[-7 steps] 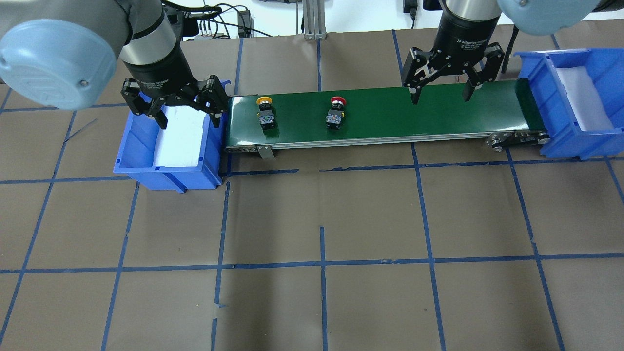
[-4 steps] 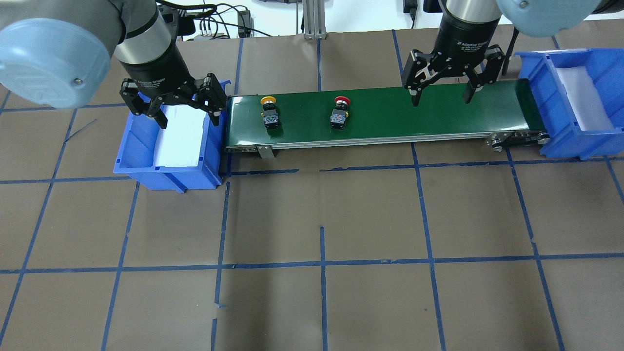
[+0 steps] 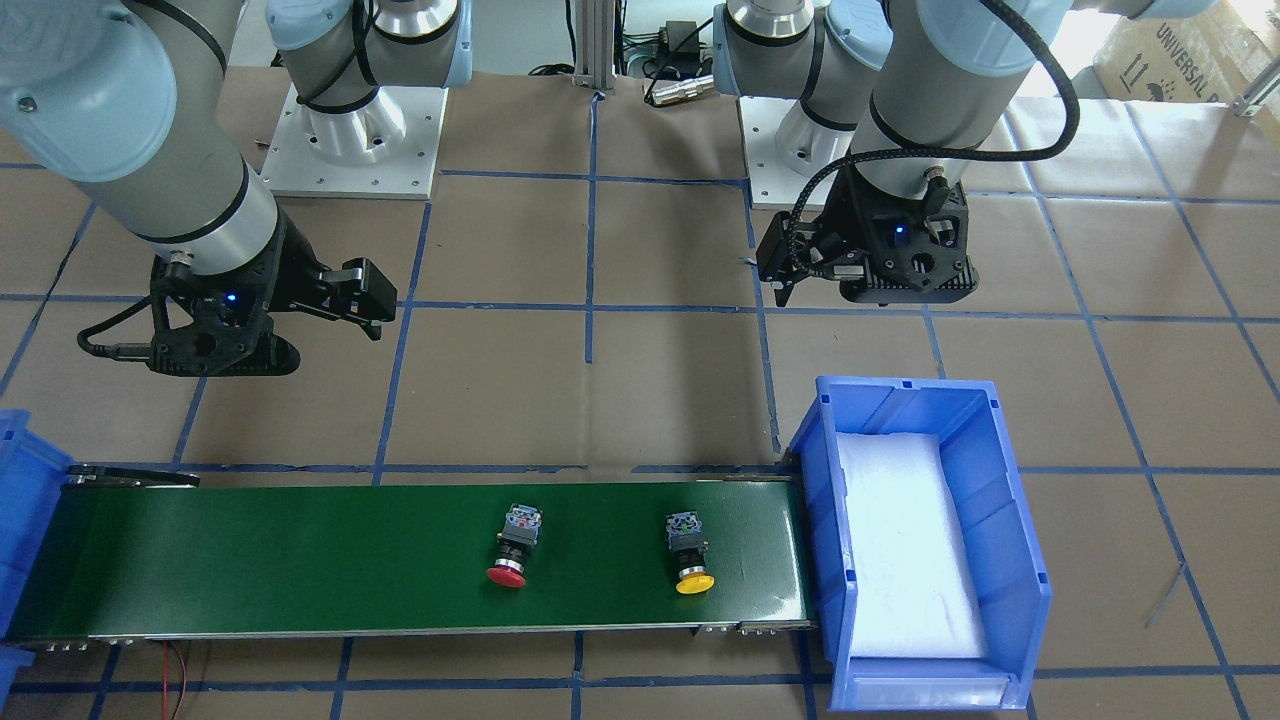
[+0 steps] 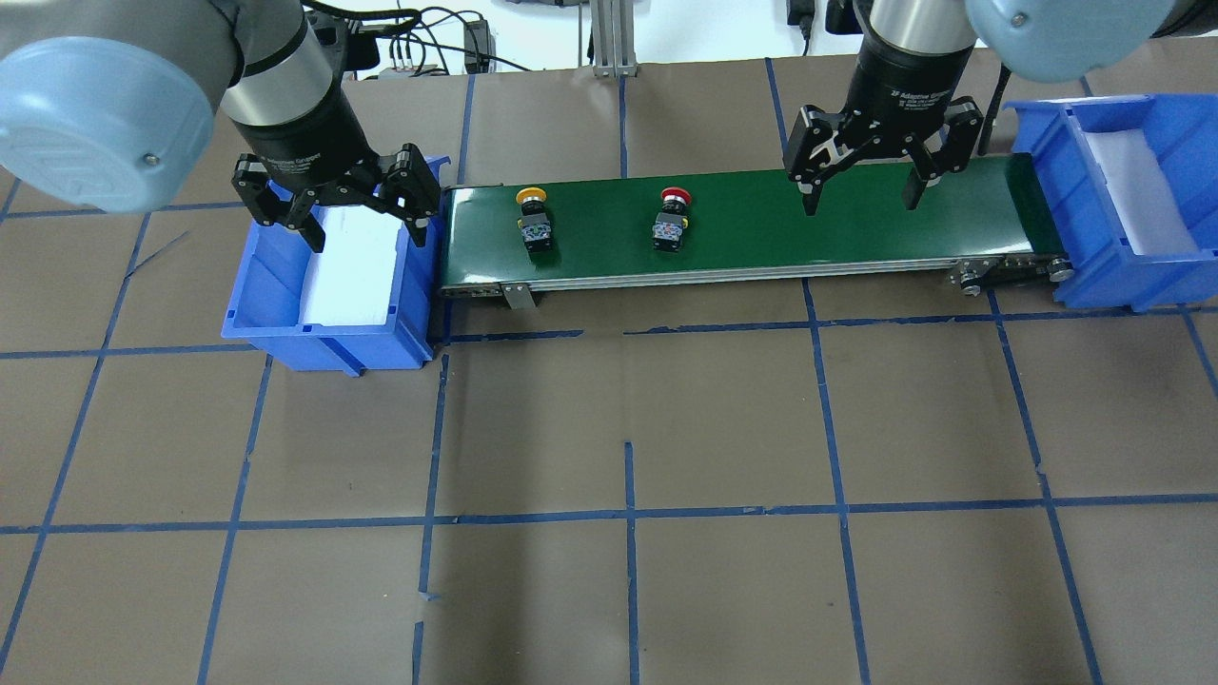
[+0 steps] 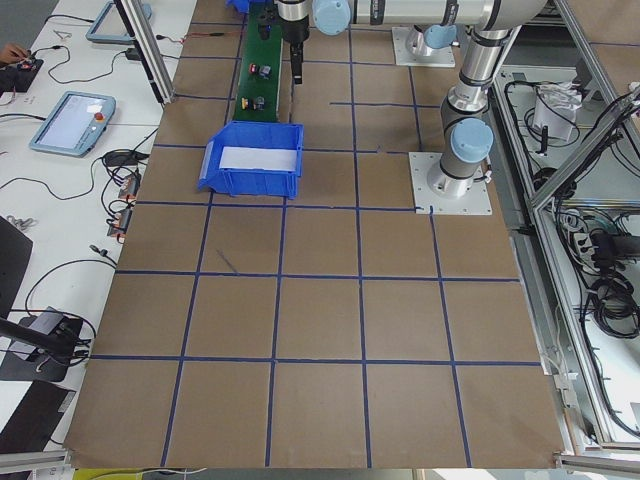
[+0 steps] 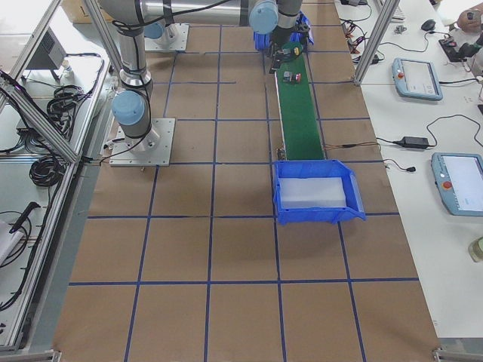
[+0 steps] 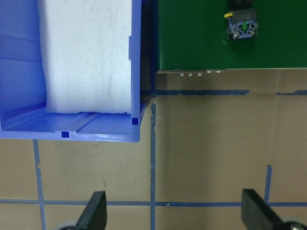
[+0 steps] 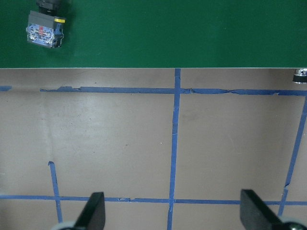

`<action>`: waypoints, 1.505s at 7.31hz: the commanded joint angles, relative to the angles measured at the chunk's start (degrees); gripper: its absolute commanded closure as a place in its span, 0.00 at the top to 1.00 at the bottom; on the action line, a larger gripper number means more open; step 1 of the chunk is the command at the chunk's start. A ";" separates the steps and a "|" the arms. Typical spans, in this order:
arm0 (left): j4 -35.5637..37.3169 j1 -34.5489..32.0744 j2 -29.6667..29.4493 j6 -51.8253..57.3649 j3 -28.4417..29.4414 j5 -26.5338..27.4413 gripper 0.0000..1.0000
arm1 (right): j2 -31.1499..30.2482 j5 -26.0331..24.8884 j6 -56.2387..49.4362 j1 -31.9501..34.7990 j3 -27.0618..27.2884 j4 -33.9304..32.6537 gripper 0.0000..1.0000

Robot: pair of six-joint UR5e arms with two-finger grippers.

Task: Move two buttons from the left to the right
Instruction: 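Withdraw the left gripper above the bin while the belt carries the buttons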

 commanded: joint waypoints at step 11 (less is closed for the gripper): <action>0.00 0.09 -0.06 0.06 -0.17 0.00 1.00 | 2.25 -0.23 0.02 -0.30 -0.36 -11.04 1.00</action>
